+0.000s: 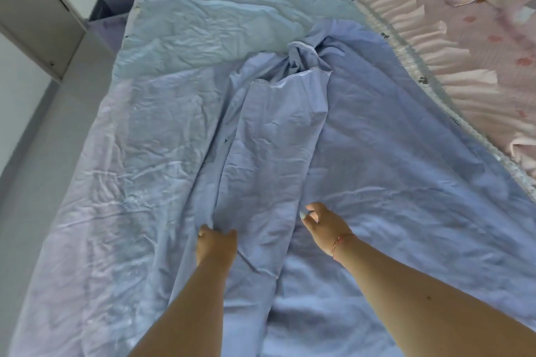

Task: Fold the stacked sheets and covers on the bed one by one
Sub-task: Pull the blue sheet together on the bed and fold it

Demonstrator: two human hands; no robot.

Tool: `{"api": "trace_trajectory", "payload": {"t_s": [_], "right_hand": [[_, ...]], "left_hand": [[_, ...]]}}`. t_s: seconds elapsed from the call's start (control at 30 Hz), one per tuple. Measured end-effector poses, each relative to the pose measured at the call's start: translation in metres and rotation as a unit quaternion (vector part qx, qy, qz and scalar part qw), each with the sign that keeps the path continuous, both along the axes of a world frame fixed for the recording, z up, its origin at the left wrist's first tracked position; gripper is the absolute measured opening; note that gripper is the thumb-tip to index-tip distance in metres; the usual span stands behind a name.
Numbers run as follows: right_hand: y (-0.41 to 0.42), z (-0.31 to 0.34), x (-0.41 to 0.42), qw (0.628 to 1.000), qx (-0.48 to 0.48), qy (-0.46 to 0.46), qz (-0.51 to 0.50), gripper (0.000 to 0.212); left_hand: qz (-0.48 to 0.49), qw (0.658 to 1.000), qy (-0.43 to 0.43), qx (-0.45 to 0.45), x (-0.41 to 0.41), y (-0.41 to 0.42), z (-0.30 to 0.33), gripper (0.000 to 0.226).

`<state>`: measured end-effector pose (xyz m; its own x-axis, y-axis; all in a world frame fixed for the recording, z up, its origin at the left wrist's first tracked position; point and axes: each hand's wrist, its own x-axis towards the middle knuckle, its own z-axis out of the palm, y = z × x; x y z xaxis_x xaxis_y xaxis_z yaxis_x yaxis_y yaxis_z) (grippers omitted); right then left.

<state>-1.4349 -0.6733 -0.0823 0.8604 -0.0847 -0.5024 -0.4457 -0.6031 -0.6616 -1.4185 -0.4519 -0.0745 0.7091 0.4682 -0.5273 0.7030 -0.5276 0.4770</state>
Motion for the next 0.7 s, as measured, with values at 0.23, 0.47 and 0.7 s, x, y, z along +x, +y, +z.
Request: {"api": "trace_trajectory", "payload": {"t_s": [0.23,0.47,0.7], "right_hand": [[0.008,0.023,0.023,0.986,0.008,-0.131,-0.103,0.029],[0.023,0.072,0.044,0.968,0.105,-0.190,0.122,0.078],[-0.024,0.078,0.029,0.908,-0.246,-0.012,0.340,0.103]], "left_hand": [[-0.167,0.966,-0.126,-0.148,-0.004,-0.025,0.022,0.009],[-0.303,0.867,-0.003,-0.395,-0.028,-0.065,0.055,0.037],[-0.207,0.833,0.128,-0.496,-0.037,-0.061,0.056,0.046]]}}
